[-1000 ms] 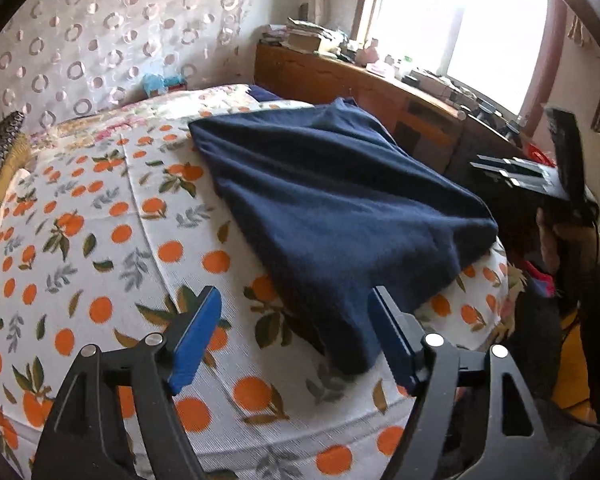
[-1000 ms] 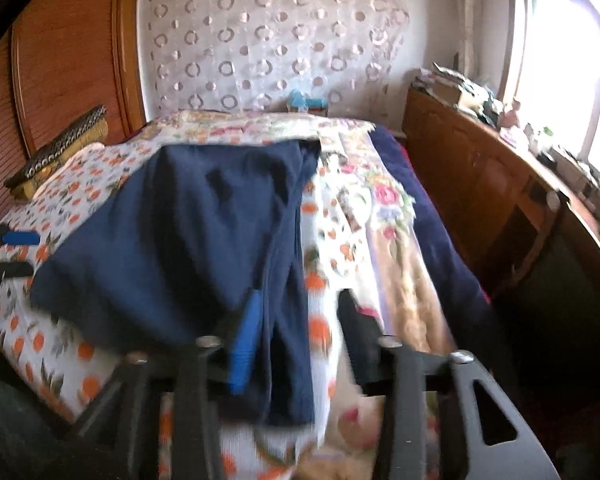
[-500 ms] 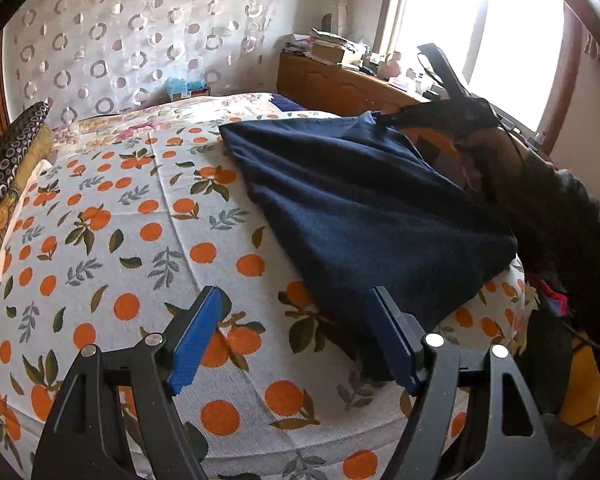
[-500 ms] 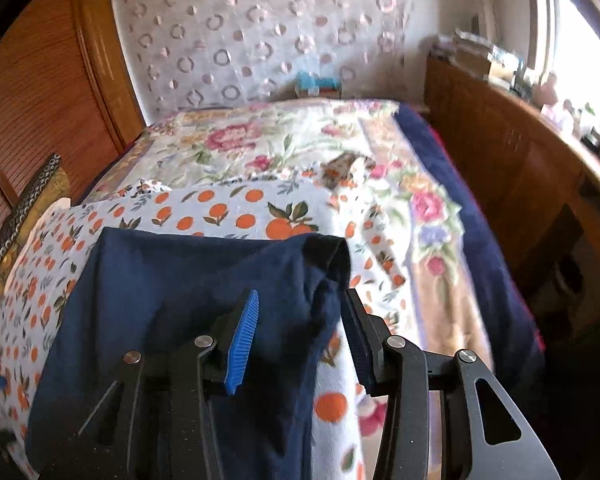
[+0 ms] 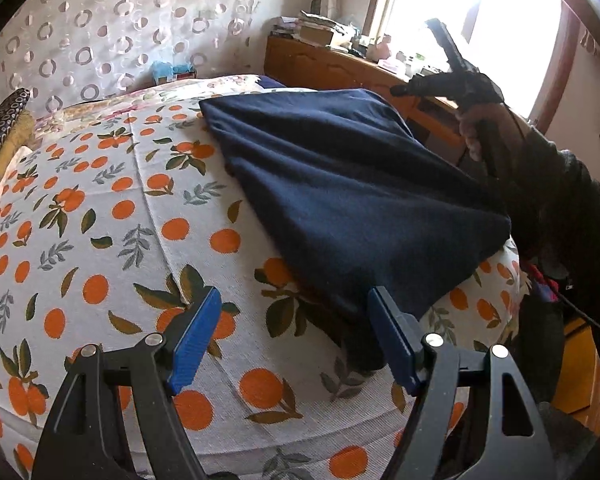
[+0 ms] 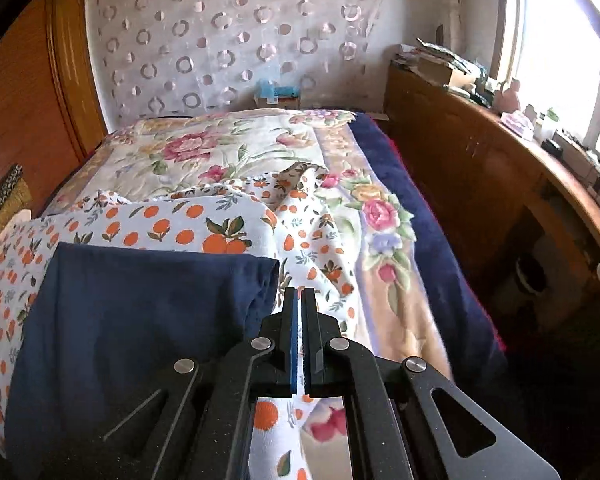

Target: Fold small clothes

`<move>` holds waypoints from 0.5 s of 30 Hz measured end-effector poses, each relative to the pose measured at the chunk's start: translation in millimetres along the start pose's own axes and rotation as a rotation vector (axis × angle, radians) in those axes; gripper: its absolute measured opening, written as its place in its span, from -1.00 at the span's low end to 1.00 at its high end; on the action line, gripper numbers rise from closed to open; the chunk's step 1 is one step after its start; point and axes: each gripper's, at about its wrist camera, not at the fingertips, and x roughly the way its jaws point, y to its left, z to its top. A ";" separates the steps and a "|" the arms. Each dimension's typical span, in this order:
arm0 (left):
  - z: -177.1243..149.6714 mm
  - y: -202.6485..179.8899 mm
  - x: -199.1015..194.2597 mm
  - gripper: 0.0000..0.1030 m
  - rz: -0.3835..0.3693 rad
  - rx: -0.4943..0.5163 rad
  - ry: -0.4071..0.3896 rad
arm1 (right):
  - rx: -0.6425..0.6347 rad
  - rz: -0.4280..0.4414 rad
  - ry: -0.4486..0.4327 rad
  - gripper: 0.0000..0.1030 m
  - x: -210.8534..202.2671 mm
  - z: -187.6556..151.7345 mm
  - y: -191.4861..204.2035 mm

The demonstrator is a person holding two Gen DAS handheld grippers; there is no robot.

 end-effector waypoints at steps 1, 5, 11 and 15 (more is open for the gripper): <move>0.2 -0.4 0.7 0.48 0.001 0.001 0.003 | -0.009 0.008 -0.006 -0.98 -4.4 -0.9 4.0; 0.0 -2.3 0.8 0.48 -0.003 0.004 0.004 | -0.062 0.045 -0.044 -0.97 -28.1 -14.1 18.6; -0.2 -8.6 2.6 0.44 -0.011 0.022 0.013 | -0.140 0.128 -0.074 -0.82 -62.3 -61.3 38.9; -0.3 -11.1 5.6 0.38 -0.014 0.029 0.025 | -0.169 0.166 -0.075 -0.04 -75.2 -92.6 43.8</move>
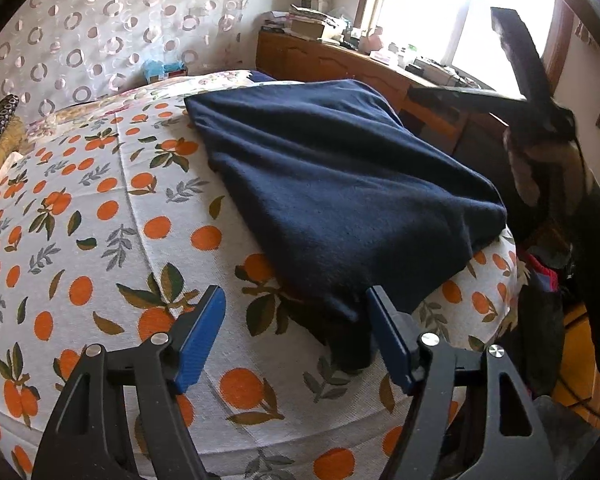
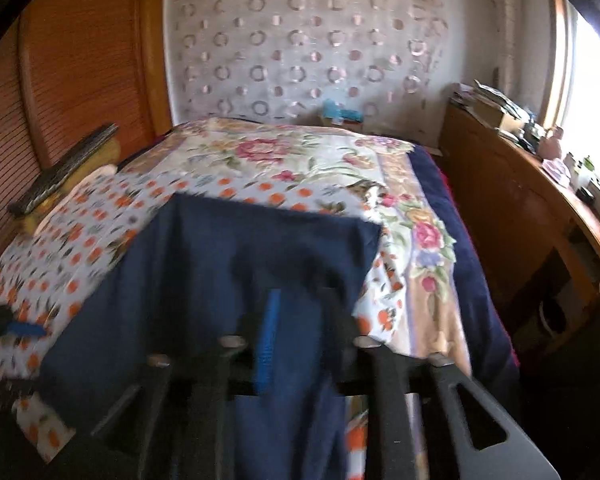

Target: Fold small clothes

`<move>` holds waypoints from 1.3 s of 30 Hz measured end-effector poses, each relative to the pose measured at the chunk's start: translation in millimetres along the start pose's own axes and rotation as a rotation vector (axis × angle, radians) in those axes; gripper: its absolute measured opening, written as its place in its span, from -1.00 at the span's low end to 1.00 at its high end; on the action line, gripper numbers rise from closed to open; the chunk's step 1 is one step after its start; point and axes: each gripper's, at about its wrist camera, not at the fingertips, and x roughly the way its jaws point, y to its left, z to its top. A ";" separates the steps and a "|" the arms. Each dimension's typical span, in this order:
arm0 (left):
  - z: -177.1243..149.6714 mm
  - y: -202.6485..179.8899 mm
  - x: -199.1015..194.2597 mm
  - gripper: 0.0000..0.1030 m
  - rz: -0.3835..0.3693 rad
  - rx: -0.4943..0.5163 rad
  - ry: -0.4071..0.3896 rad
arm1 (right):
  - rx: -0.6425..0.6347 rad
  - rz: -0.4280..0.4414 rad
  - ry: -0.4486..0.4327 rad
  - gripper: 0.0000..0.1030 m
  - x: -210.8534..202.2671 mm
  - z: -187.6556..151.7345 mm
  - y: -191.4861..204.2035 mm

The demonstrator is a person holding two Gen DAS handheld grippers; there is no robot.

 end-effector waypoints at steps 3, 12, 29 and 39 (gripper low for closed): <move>-0.4 -2.5 2.1 0.06 -0.018 0.008 0.015 | -0.011 0.049 0.025 0.18 -0.9 -19.9 3.4; -1.6 -9.3 5.1 -0.72 -0.150 0.013 0.054 | -0.058 0.123 0.053 0.22 -27.6 -62.6 20.6; 64.4 -35.9 -56.5 -0.89 -0.144 0.049 -0.190 | -0.169 0.030 0.129 0.42 -38.6 -88.5 40.5; 80.9 -14.2 -53.8 -0.89 -0.122 0.021 -0.209 | -0.182 -0.029 0.028 -0.82 -47.0 -63.2 29.6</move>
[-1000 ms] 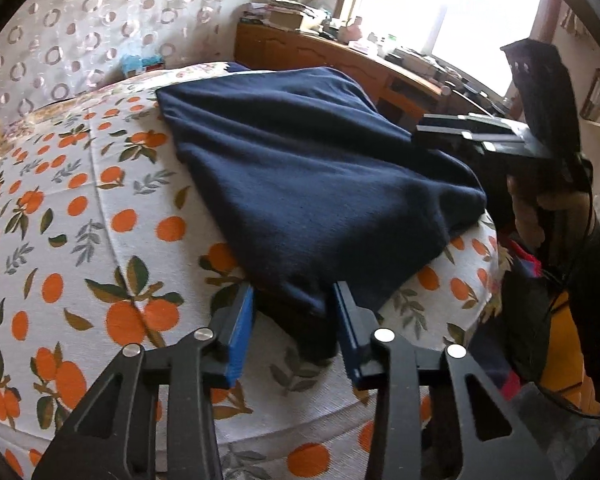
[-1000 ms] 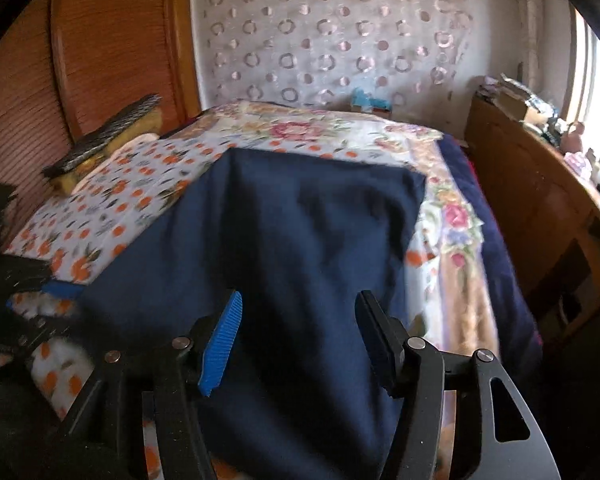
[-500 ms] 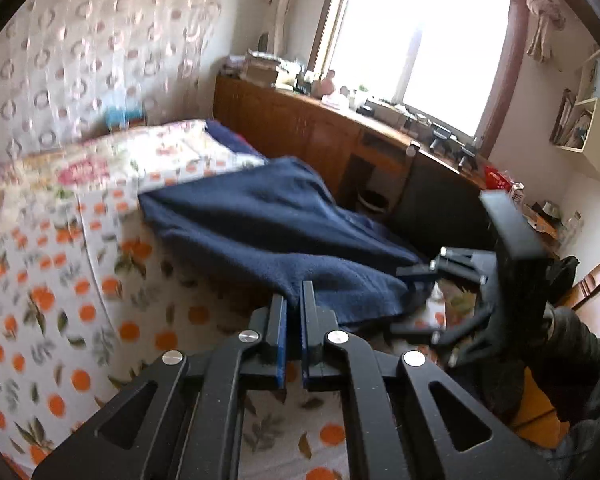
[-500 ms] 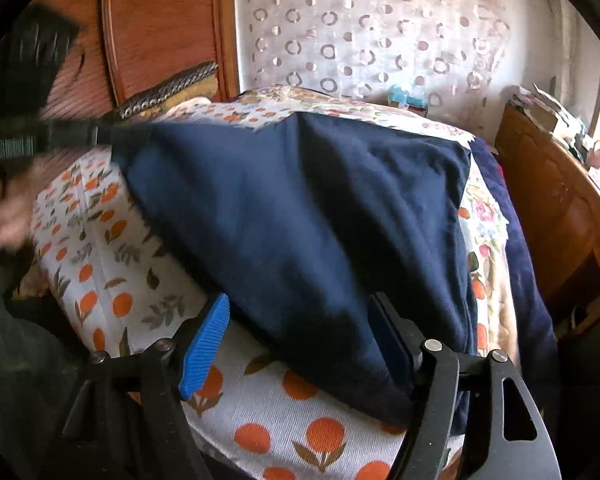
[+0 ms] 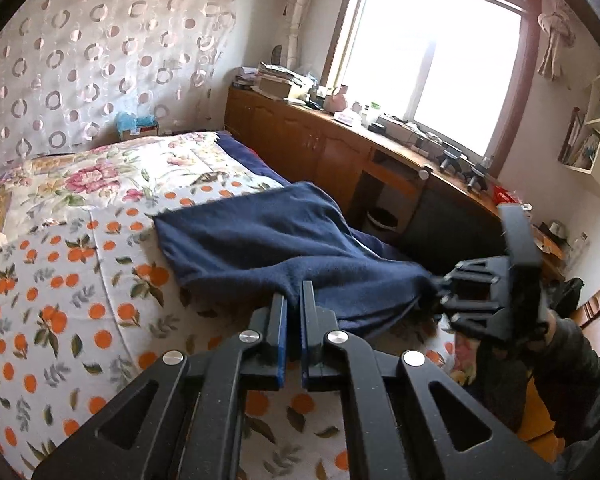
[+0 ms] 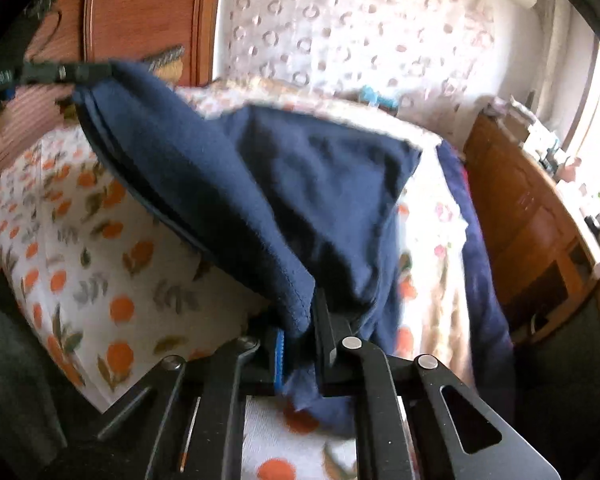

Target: Fold small clothes

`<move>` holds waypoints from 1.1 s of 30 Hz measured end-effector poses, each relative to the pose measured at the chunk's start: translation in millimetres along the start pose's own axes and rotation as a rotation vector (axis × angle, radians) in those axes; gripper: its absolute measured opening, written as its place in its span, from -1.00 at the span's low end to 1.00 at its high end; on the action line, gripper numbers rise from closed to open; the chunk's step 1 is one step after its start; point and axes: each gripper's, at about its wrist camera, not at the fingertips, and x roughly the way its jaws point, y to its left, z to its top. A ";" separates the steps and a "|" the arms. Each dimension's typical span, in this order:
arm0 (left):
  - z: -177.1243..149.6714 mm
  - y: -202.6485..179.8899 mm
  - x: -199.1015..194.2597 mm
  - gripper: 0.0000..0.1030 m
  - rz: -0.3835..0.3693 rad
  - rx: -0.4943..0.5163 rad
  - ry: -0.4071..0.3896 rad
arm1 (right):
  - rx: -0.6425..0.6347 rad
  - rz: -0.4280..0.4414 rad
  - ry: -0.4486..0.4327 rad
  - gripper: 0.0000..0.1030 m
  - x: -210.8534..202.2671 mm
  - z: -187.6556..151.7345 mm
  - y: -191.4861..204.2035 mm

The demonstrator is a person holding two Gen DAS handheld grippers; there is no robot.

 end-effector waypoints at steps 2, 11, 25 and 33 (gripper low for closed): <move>8.0 8.6 3.4 -0.89 0.013 -0.010 -0.011 | 0.013 -0.013 -0.061 -0.82 -6.7 18.8 -7.1; 56.5 58.9 50.9 -0.89 0.081 -0.032 0.025 | -0.011 -0.011 -0.128 -0.83 42.1 103.1 -32.0; 64.7 111.5 128.1 -0.83 0.132 -0.093 0.164 | 0.063 0.075 0.004 -0.82 136.8 139.1 -66.8; 70.5 108.6 110.4 0.09 0.134 -0.037 0.132 | 0.090 0.075 0.008 -0.62 134.0 155.6 -73.0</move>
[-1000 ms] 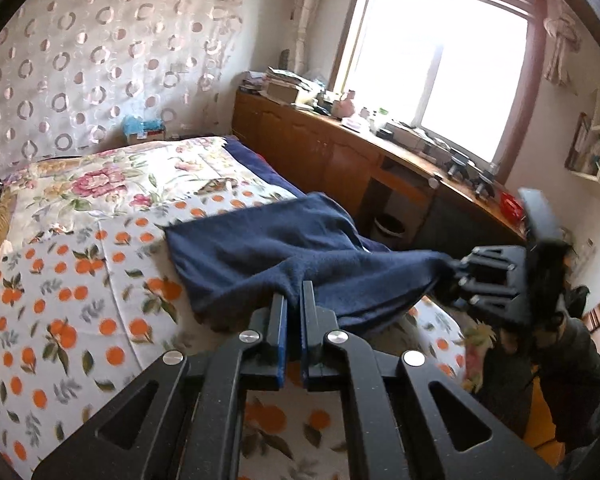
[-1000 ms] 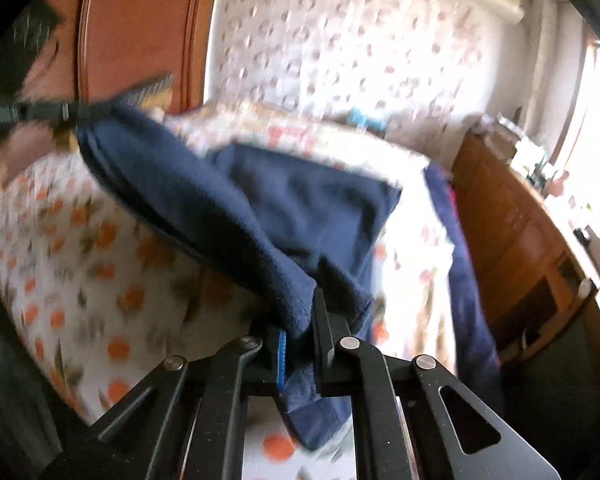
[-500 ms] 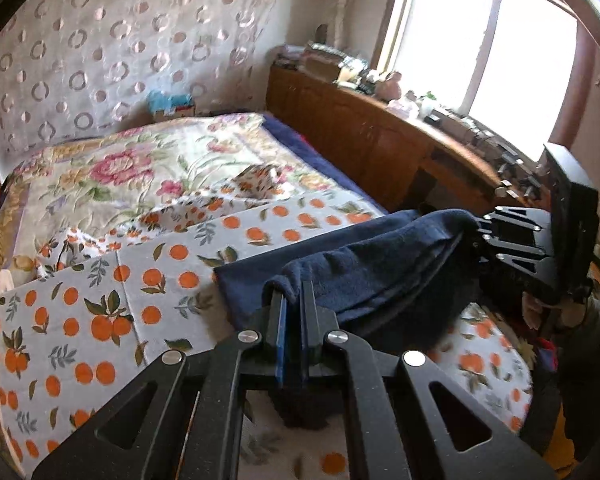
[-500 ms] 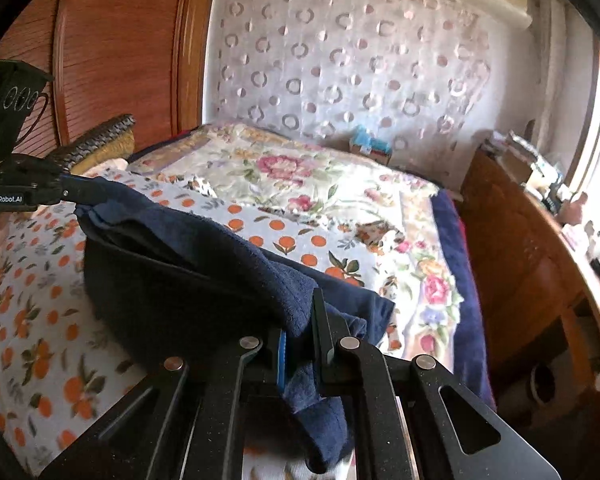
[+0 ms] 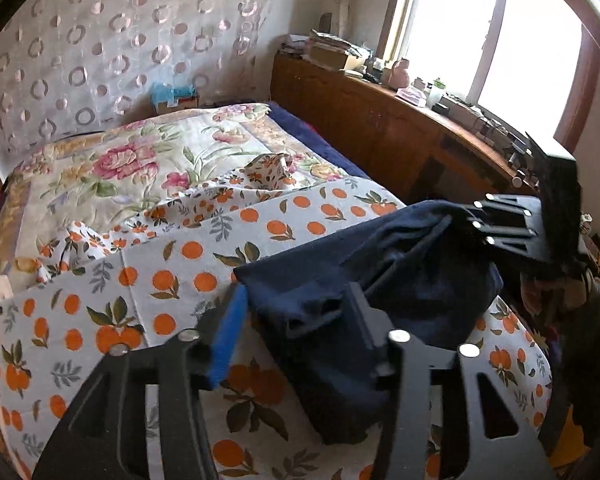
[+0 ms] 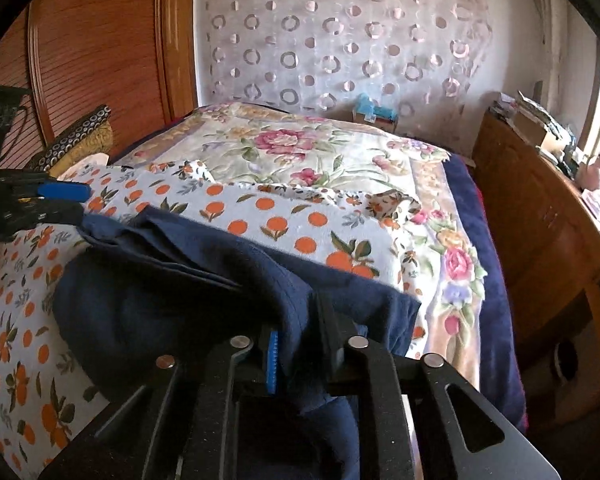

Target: Fold small clothes

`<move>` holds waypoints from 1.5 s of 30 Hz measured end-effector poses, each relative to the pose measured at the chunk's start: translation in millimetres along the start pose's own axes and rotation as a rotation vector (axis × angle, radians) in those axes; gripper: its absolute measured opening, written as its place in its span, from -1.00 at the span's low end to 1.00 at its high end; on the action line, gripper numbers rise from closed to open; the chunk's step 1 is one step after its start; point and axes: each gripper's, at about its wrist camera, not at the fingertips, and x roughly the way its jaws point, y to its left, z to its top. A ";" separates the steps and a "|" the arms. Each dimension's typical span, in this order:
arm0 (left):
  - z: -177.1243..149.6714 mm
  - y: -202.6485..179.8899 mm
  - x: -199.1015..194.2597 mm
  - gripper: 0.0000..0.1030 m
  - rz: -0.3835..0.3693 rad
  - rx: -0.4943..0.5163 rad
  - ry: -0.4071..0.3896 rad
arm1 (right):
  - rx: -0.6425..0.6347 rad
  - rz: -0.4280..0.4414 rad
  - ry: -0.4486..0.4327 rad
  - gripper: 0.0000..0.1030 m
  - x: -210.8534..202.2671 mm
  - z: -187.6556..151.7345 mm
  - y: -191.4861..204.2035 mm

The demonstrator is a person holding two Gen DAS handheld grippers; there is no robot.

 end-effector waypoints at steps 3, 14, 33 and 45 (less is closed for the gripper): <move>1.0 3.1 -1.3 0.13 0.006 -0.001 -0.006 | -0.024 -0.020 -0.005 -0.48 3.1 12.4 -4.7; -1.1 7.1 32.7 0.13 0.016 0.004 0.066 | 0.016 -0.105 -0.027 -0.40 0.7 39.1 -15.9; -4.4 22.6 69.5 0.13 0.026 -0.036 0.139 | 0.019 -0.045 0.068 -0.75 -17.1 -13.2 -10.6; -3.0 27.1 73.1 0.14 0.020 -0.023 0.125 | 0.138 -0.151 0.004 0.45 -20.9 -1.7 -22.8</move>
